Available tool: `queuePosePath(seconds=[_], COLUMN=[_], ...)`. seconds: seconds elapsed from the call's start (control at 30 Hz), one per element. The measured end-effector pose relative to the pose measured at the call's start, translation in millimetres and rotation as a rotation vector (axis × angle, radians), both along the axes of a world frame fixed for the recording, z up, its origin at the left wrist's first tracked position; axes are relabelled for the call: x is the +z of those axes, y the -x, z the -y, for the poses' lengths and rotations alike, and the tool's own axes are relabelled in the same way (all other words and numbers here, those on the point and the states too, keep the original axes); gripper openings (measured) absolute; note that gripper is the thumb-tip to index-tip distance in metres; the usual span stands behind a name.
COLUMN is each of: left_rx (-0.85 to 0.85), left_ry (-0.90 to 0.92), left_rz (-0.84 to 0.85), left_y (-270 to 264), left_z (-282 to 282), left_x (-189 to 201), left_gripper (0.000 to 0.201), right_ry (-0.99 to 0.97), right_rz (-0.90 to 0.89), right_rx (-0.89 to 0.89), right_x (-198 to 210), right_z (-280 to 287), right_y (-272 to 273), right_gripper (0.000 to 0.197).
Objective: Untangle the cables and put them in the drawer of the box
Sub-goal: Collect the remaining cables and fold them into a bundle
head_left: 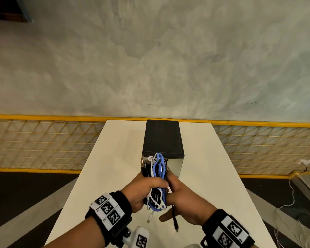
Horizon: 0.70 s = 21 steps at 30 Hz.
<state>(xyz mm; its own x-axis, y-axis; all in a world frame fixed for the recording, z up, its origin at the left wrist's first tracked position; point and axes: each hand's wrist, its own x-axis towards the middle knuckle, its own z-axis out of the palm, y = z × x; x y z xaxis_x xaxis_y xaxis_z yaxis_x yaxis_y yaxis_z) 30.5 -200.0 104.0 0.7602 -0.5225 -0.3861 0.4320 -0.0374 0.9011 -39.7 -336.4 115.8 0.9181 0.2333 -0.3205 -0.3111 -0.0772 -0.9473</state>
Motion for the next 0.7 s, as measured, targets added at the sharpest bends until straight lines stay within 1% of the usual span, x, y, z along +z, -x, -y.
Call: queuePosePath(seconds=[0.07, 0.13, 0.23, 0.33, 0.4, 0.43, 0.53, 0.6, 0.67, 0.7], left_rx=[-0.003, 0.024, 0.082, 0.123, 0.143, 0.151, 0.162, 0.167, 0.176, 0.184], left_ry=[0.003, 0.017, 0.035, 0.06, 0.056, 0.056, 0.021, -0.005, -0.01, -0.009], left_rz=[-0.015, -0.016, -0.039, -0.049, -0.039, -0.041, -0.028, -0.006, 0.006, 0.007], left_y=[1.3, 3.7, 6.3, 9.5, 11.2, 11.8, 10.5, 8.0, 6.0, 5.1], left_z=[0.9, 1.6, 3.5, 5.2, 4.9, 5.5, 6.2, 5.5, 5.3, 4.8], left_x=[-2.0, -4.5, -7.9, -10.5, -12.6, -13.6, -14.1, -12.9, -10.4, -9.6], left_gripper=[0.025, 0.018, 0.018, 0.02, 0.02, 0.018, 0.015, 0.015, 0.019, 0.021], right_ry=[-0.018, -0.034, -0.032, 0.089, 0.205, 0.228, 0.164, 0.061, -0.038, -0.051], right_rz=[-0.004, -0.013, -0.03, -0.01, 0.013, 0.025, 0.026, -0.003, -0.021, -0.034], right_rx=[0.019, 0.028, 0.041, 0.035, 0.057, 0.071, 0.086, 0.07, 0.017, -0.016], right_x=[-2.3, -3.6, -9.3, -15.9, -15.1, -14.0, -12.3, -15.9, -19.8, -19.7], right_z=[-0.4, -2.2, -4.2, -2.0, -1.0, 0.0, 2.1, 5.3, 10.1, 11.3], right_y=[0.5, 0.5, -0.4, -3.3, -4.7, -4.9, -2.6, -2.2, -2.8, -3.2], right_gripper=[0.093, 0.094, 0.096, 0.097, 0.1, 0.102, 0.105, 0.103, 0.092, 0.084])
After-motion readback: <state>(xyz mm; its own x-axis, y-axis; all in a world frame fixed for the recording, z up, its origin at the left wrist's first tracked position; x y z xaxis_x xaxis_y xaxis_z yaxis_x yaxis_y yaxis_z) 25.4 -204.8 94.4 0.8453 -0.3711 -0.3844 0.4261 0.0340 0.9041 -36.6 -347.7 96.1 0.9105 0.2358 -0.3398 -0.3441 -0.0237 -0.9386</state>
